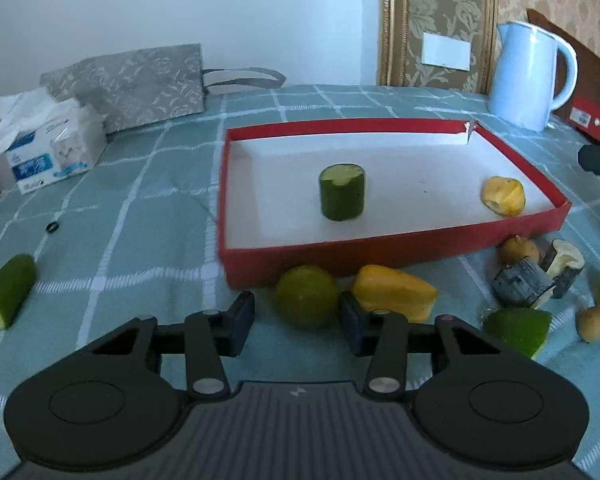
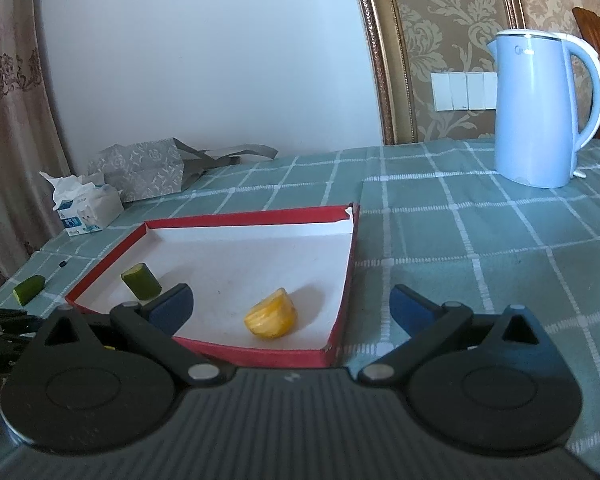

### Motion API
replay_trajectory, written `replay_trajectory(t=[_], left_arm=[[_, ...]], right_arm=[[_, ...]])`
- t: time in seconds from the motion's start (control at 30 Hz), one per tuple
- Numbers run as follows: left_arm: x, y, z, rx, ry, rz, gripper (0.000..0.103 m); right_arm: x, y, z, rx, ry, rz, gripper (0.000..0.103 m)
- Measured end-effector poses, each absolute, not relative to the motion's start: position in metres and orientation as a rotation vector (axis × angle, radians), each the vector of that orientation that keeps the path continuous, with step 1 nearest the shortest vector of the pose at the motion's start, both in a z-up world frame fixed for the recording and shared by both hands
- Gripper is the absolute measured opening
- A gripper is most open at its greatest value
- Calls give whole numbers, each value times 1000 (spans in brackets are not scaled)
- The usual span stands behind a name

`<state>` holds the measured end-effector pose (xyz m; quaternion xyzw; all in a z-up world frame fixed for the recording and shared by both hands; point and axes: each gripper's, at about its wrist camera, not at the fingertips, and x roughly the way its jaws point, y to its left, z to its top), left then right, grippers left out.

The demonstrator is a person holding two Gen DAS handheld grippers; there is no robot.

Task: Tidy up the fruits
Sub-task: 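Close the left gripper on the round green fruit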

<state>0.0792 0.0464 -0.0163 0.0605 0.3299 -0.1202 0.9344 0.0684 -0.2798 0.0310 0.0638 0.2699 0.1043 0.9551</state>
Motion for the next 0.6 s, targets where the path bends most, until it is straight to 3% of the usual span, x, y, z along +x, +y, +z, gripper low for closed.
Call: replay_trajectory(t=[0.13, 0.2, 0.6], left_arm=[[81, 44, -18, 123, 662, -241, 43], [78, 44, -18, 121, 654, -243, 34], [67, 51, -22, 41, 616, -213, 33]], right_arm=[[69, -279, 31, 128, 549, 210, 103], [68, -279, 31, 128, 549, 210, 103], [56, -272, 44, 98, 485, 211, 103]])
